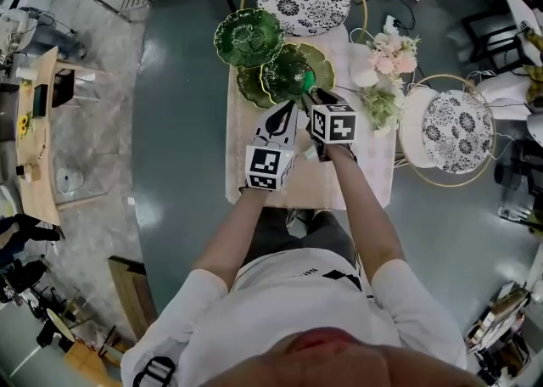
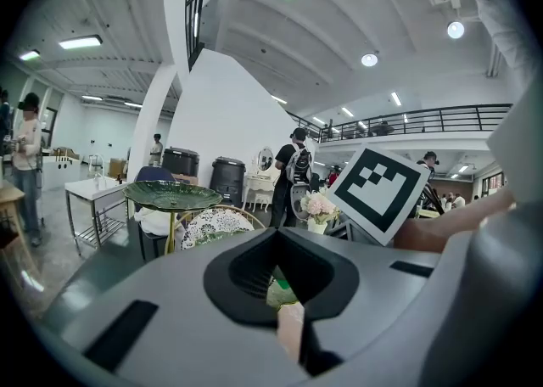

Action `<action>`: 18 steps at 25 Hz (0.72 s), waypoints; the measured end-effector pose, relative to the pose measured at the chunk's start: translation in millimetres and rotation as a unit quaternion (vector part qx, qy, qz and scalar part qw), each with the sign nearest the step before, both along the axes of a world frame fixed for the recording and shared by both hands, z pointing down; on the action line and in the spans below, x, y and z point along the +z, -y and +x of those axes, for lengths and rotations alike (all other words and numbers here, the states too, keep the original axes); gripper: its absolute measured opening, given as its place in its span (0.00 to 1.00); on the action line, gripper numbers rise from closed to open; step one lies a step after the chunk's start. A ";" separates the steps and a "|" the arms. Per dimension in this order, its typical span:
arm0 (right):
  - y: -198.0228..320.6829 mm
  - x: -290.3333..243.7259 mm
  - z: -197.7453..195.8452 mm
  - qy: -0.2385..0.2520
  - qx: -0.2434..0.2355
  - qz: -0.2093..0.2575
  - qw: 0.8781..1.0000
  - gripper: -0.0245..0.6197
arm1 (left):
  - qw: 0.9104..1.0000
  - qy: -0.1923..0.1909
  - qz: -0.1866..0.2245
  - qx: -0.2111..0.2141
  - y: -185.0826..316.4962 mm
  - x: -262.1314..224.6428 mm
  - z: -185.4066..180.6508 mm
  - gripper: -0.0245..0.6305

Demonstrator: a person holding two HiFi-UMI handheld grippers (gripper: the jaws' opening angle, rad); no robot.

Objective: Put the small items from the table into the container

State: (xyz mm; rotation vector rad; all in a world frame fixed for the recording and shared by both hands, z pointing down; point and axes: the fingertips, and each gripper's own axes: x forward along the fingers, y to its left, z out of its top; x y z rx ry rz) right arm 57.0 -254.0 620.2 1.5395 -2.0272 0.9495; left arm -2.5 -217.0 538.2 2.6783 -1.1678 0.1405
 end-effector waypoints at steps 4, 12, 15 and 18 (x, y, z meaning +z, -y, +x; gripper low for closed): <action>5.0 2.0 0.2 -0.005 -0.002 -0.001 1.000 0.30 | 1.000 0.001 -0.002 0.000 3.2 2.6 0.3 0.05; 8.6 -1.8 -2.5 -0.007 -0.007 0.005 1.000 0.30 | 1.000 0.002 -0.003 0.001 4.1 2.3 0.0 0.05; 7.6 -5.2 1.1 -0.010 -0.002 0.009 1.000 0.30 | 1.000 0.003 -0.004 0.001 3.5 1.4 1.4 0.05; 5.2 -9.3 4.3 -0.014 0.001 0.012 1.000 0.30 | 1.000 0.002 -0.004 0.001 1.8 -1.4 3.3 0.05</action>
